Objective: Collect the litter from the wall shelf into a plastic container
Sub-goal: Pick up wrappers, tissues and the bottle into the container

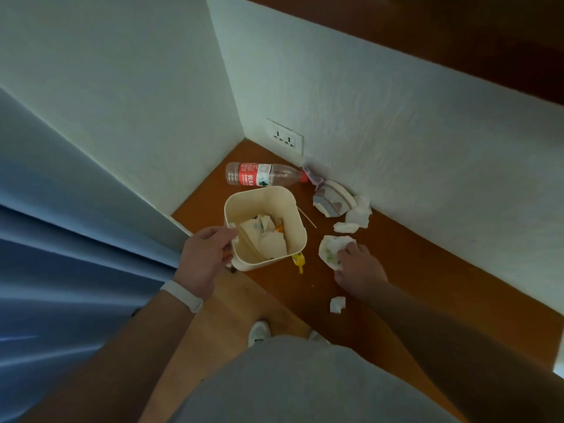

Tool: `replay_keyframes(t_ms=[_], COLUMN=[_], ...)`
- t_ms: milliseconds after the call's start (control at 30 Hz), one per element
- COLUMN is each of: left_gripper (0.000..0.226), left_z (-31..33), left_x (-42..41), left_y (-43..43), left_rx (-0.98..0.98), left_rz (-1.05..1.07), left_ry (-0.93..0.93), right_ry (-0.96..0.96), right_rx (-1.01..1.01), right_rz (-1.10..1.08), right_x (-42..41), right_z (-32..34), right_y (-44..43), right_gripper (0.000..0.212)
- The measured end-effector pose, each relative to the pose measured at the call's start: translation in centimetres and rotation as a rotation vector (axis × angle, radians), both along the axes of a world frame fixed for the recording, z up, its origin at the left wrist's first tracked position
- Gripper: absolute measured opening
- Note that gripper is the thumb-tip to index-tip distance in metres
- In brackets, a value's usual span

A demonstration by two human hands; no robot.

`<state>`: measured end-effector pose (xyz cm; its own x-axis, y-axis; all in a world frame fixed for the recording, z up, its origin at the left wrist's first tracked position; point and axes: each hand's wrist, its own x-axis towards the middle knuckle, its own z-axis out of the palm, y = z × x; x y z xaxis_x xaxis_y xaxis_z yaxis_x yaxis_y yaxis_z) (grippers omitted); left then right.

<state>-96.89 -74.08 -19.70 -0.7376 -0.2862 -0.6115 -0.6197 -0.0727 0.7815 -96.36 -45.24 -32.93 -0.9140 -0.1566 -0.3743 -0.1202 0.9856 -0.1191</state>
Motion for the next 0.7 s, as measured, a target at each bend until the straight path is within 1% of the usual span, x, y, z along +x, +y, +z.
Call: replay_keyframes(t_ms=[233, 300, 433, 600, 700], left_gripper=[0.022, 0.018, 0.014, 0.017, 0.013], left_z=[-0.3, -0.4, -0.4, -0.4, -0.5], left_x=[0.4, 0.4, 0.1, -0.1, -0.3], left_y=[0.3, 0.6, 1.1, 1.2, 1.0], left_rx=[-0.005, -0.004, -0.001, -0.013, -0.01], left_rz=[0.053, 0.053, 0.028, -0.009, -0.012], left_ry=[-0.021, -0.015, -0.008, -0.014, -0.016], right_ry=[0.021, 0.042, 0.012, 0.022, 0.018], right_rx=[-0.02, -0.025, 0.018, 0.008, -0.004], right_rz=[0.03, 0.028, 0.068, 0.062, 0.063], right_x=[-0.2, -0.2, 0.0, 0.2, 0.1], right_z=[-0.2, -0.3, -0.5, -0.4, 0.1], right_y=[0.1, 0.5, 1.0, 0.5, 0.2], right_gripper=[0.031, 0.035, 0.053, 0.043, 0.041])
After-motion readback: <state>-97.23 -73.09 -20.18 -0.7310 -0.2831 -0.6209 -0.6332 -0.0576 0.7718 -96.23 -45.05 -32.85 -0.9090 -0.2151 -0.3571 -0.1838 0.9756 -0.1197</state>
